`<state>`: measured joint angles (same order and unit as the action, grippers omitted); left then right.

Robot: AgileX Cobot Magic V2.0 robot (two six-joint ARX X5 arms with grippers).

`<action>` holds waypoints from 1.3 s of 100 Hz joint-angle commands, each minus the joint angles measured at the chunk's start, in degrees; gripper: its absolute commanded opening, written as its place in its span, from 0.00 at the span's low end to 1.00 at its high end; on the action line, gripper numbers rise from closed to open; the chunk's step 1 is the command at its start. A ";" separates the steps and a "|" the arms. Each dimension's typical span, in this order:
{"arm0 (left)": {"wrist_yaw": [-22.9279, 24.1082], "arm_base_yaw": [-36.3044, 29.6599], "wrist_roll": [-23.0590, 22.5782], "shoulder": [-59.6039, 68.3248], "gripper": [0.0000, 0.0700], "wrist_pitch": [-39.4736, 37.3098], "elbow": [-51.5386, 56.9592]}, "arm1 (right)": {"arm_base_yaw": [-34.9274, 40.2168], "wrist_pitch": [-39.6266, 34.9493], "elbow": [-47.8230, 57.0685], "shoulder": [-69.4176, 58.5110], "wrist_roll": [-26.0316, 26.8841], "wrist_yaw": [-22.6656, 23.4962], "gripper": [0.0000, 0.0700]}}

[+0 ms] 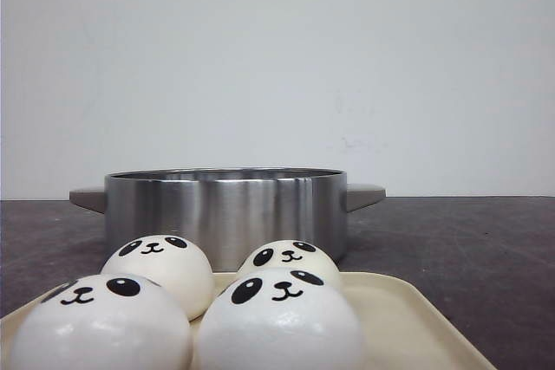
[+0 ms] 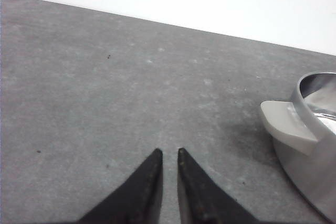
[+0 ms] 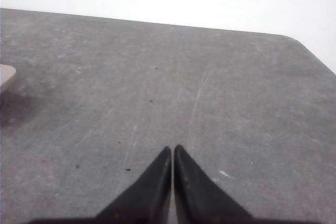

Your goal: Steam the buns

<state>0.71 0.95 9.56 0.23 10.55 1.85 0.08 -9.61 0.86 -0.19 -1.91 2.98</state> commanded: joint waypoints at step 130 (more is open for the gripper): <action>0.17 0.04 -0.90 -0.04 0.00 0.02 -1.01 | 0.17 1.42 -0.11 -0.02 6.51 0.31 0.01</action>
<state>0.71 0.95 9.56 0.23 10.55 1.85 0.08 -9.56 0.86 -0.19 -0.10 3.07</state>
